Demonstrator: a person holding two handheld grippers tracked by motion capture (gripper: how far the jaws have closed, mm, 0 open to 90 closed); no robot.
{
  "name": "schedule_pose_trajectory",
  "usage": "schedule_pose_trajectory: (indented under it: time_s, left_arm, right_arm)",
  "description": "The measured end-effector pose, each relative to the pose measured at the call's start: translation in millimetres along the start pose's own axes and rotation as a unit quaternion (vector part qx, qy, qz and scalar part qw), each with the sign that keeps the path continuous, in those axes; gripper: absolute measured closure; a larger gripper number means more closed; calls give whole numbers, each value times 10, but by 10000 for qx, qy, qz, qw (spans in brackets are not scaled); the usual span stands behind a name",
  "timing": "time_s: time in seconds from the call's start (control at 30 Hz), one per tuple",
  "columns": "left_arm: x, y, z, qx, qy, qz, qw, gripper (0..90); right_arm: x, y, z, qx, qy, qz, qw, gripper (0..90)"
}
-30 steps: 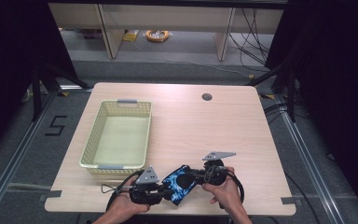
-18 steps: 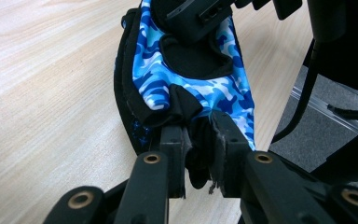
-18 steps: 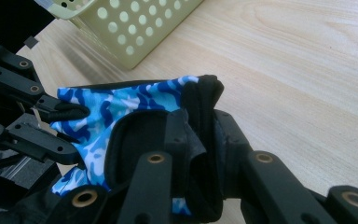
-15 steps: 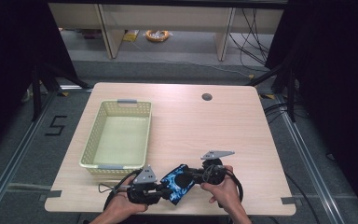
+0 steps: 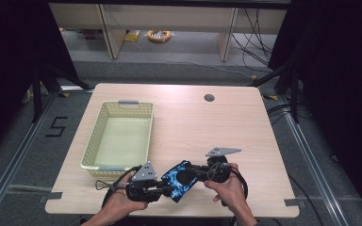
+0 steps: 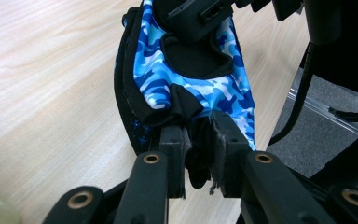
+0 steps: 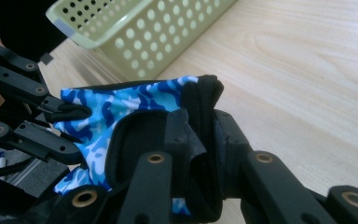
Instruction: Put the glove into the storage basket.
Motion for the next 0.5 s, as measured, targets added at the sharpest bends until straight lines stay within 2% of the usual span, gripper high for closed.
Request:
schedule_pose_trajectory:
  time_s: [0.03, 0.07, 0.1, 0.13, 0.17, 0.2, 0.23, 0.3, 0.37, 0.4, 0.43, 0.47, 0.5]
  left_arm:
    - [-19, -10, -22, 77, 46, -7, 10000, 761]
    - [-43, -22, -30, 71, 3, -28, 10000, 761]
    - [-60, -36, -35, 82, -24, -64, 9999, 761]
    - [-105, -49, -91, 24, 89, -38, 10000, 761]
    - [-105, -49, -91, 24, 89, -38, 10000, 761]
    - [-134, -74, -103, 76, 67, -48, 9999, 761]
    - [-166, -101, -141, 2, 161, -73, 9998, 761]
    - [-222, -146, -173, 10, 165, -125, 9998, 761]
    - [-250, -178, -180, 16, 126, -152, 9998, 761]
    - [-297, -208, -226, -92, 219, -164, 9996, 761]
    - [-297, -208, -226, -92, 219, -164, 9996, 761]
    - [-352, -261, -265, -88, 254, -185, 9995, 761]
    - [-352, -261, -265, -88, 254, -185, 9995, 761]
  right_arm:
    - [0, 0, 0, 0, 0, 0, 10000, 778]
    - [-1, -14, -43, -98, -14, -17, 9999, 778]
    - [-1, -14, -43, -98, -14, -17, 9999, 778]
    - [-4, -55, -99, -84, -5, -4, 10000, 778]
    - [-4, -55, -99, -84, -5, -4, 10000, 778]
    - [-4, -85, -130, -52, 11, 1, 10000, 778]
    - [-7, -112, -194, -113, 15, 20, 9999, 779]
    - [1, -125, -279, -342, 17, -4, 9994, 779]
    - [3, -147, -313, -308, 32, 18, 9995, 779]
    - [14, -193, -383, -284, 19, 26, 9996, 779]
    - [14, -193, -383, -284, 19, 26, 9996, 779]
    - [33, -208, -477, -407, 25, 35, 9992, 779]
    - [33, -208, -477, -407, 25, 35, 9992, 779]
Point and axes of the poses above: each handheld gripper's, and its own axes: x roughly forward along the jaws, z roughly out of its underside, y roughly to its right, the point moved 8 cm from there along x, roughly forward along the jaws, and after that the axes turned 13 degrees about -z, right-handed, at the moved point
